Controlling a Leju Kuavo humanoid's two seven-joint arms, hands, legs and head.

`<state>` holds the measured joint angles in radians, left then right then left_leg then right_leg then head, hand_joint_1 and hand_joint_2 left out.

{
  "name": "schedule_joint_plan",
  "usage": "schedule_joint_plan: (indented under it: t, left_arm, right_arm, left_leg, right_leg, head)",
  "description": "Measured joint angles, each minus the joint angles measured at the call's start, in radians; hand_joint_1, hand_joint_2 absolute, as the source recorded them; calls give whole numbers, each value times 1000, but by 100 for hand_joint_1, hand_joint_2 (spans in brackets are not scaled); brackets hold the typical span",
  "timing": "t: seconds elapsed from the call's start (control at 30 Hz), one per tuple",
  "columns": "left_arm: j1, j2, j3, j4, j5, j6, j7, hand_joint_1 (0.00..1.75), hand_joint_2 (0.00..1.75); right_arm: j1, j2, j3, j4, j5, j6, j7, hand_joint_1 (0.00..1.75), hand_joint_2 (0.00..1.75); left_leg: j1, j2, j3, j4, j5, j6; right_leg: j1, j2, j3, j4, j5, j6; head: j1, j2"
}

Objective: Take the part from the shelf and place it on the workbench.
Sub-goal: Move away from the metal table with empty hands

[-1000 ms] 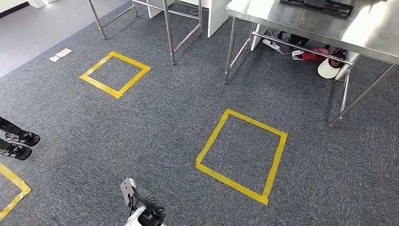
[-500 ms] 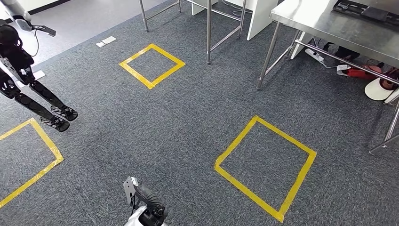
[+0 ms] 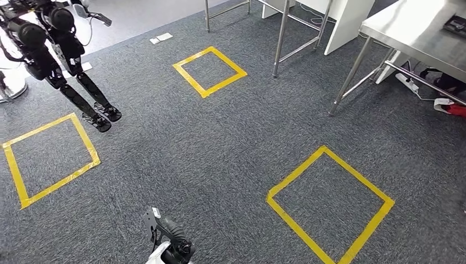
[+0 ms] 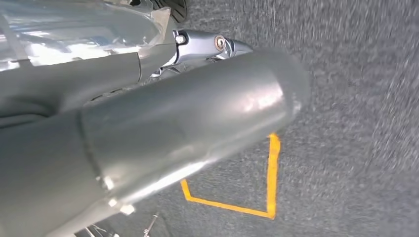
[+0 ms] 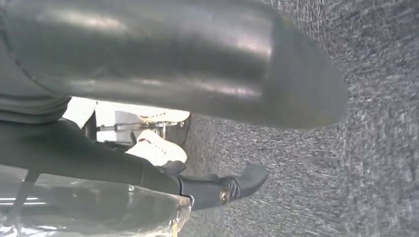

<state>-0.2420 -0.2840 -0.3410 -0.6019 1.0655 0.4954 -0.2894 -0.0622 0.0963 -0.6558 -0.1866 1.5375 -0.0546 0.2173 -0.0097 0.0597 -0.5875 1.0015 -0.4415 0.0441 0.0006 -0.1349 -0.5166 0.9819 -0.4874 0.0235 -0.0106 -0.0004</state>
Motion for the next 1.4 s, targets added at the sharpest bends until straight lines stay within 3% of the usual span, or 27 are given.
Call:
schedule_joint_plan:
  t: [0.07,0.13,0.17,0.23,0.27,0.33,0.37,0.43,0.5,0.53,0.6,0.67,0.73,0.77,0.8,0.87,0.93,0.97,1.0,1.03,1.1,1.17,1.23,1.27,1.3,1.37,1.4]
  left_arm:
    - [0,0,0,-1,0,-1,0,0,0]
    - [1,0,-1,-3,0,-2,2,0,0]
    - [2,0,-2,-3,0,-3,2,0,0]
    - [5,0,-3,-2,1,-3,4,0,0]
    - [7,0,-3,-2,1,-3,5,0,0]
    - [7,0,-3,-3,2,-5,7,0,0]
    - [8,0,-3,-3,2,-6,8,0,0]
    - [9,0,-4,-3,3,-11,13,0,0]
    - [11,2,-5,-4,5,-14,18,0,0]
    - [12,3,-5,-4,5,-14,20,0,0]
    - [13,4,-5,-4,5,-14,23,0,0]
    - [14,4,-6,-5,5,-14,26,0,0]
    - [16,4,-6,-4,5,-14,27,0,0]
    - [17,5,-6,-4,5,-14,27,0,0]
    - [17,5,-6,-4,5,-14,27,0,0]
    - [17,5,-6,-6,5,-15,28,0,0]
    - [15,4,-7,-10,5,-18,29,0,0]
    - [14,4,-7,-11,5,-19,29,0,0]
    - [14,4,-7,-12,5,-19,29,0,0]
    - [15,4,-7,-12,5,-20,29,0,0]
    - [14,4,-8,-13,5,-20,30,0,0]
    - [13,3,-9,-13,5,-21,33,0,0]
    - [15,2,-9,-13,5,-22,36,0,0]
    - [16,2,-9,-13,5,-22,37,0,0]
    - [16,2,-9,-13,5,-22,37,0,0]
    - [16,2,-9,-13,5,-22,38,0,0]
    - [16,2,-9,-13,5,-22,38,0,0]
  right_arm:
    - [0,0,0,0,1,0,-1,0,0]
    - [2,-1,1,0,2,2,-3,0,0]
    - [4,-1,1,0,2,3,-3,0,0]
    - [8,-4,1,0,3,3,-3,0,0]
    - [8,-5,1,0,4,3,-3,0,0]
    - [6,-6,1,0,4,3,-3,0,0]
    - [5,-6,1,0,4,4,-3,0,0]
    - [4,-5,1,0,4,6,-2,0,0]
    - [2,-4,1,0,3,7,-1,0,0]
    - [1,-4,1,0,3,7,0,0,0]
    - [1,-4,1,0,2,7,1,0,0]
    - [4,-4,1,0,1,7,2,0,0]
    - [6,-4,1,0,1,7,4,0,0]
    - [6,-4,1,0,1,7,4,0,0]
    - [5,-4,1,0,1,7,5,0,0]
    - [3,-3,1,0,0,8,5,0,0]
    - [1,-2,1,0,-1,9,5,0,0]
    - [1,-1,1,0,-2,9,5,0,0]
    - [1,-1,1,0,-2,9,5,0,0]
    - [0,-1,1,0,-2,9,5,0,0]
    - [0,-1,1,0,-3,9,5,0,0]
    - [3,-1,1,0,-4,10,6,0,0]
    - [7,-2,1,0,-6,11,6,0,0]
    - [9,-3,1,0,-6,11,7,0,0]
    - [9,-3,1,0,-6,12,7,0,0]
    - [8,-3,1,0,-6,12,7,0,0]
    - [7,-3,1,0,-6,12,7,0,0]
  left_leg:
    - [4,-27,4,-14,12,15]
    - [7,-55,4,-20,20,24]
    - [8,-71,3,-19,22,26]
    - [6,-106,1,-18,23,26]
    - [5,-122,1,-17,24,25]
    - [6,-151,1,-13,25,21]
    - [5,-164,-1,-11,25,17]
    - [2,-183,-7,-7,26,7]
    - [2,-197,-15,-5,29,-3]
    - [2,-189,-20,1,25,-7]
    - [2,-136,-50,65,-15,-16]
    - [5,-80,-113,199,-85,-24]
    - [10,-65,-161,295,-116,-28]
    - [11,-61,-156,287,-103,-28]
    - [12,-54,-130,239,-75,-25]
    - [6,-9,-45,93,-20,-14]
    - [-3,23,-2,13,-4,-4]
    - [-7,20,-2,8,-6,-1]
    - [-9,6,-3,3,-3,2]
    - [-7,-7,0,-3,2,6]
    - [1,-35,6,-18,14,17]
    - [4,-63,5,-23,22,24]
    - [4,-96,3,-22,24,25]
    - [4,-113,2,-21,25,24]
    - [6,-130,2,-19,26,22]
    - [9,-160,0,-10,24,13]
    - [9,-172,-3,-5,22,6]
  right_leg:
    - [-2,33,-10,32,-23,6]
    - [-7,99,-58,141,-78,1]
    - [-9,118,-93,212,-106,0]
    - [-10,130,-134,285,-122,8]
    - [-11,133,-126,263,-104,16]
    - [-16,154,-66,126,-40,32]
    - [-17,171,-40,61,-14,33]
    - [-16,192,-15,6,7,22]
    - [-14,178,-15,7,12,7]
    - [-16,168,-14,7,14,1]
    - [-20,146,-12,4,15,-15]
    - [-13,120,-12,4,13,-27]
    - [-9,90,-14,4,12,-29]
    - [-8,76,-14,4,11,-30]
    - [-7,63,-13,4,10,-30]
    - [-2,41,-8,4,7,-29]
    - [3,22,-5,4,3,-24]
    - [4,12,-3,3,1,-19]
    - [4,0,0,2,0,-15]
    - [3,4,-1,5,-3,-10]
    - [0,55,-18,51,-33,-6]
    - [-7,116,-74,174,-91,-10]
    - [-13,130,-128,282,-125,-5]
    - [-17,132,-133,285,-117,4]
    - [-22,134,-117,247,-93,16]
    - [-34,164,-55,106,-32,39]
    - [-36,178,-32,52,-12,41]
  head:
    - [2,0]
    - [7,0]
    - [9,0]
    - [10,0]
    - [10,0]
    - [10,0]
    - [11,0]
    - [12,0]
    - [11,0]
    - [11,0]
    - [5,0]
    - [0,0]
    - [0,0]
    - [0,0]
    - [0,0]
    - [0,0]
    - [2,0]
    - [3,0]
    - [2,0]
    - [2,0]
    - [4,0]
    - [7,0]
    - [8,0]
    - [8,0]
    - [8,0]
    - [9,0]
    - [11,0]
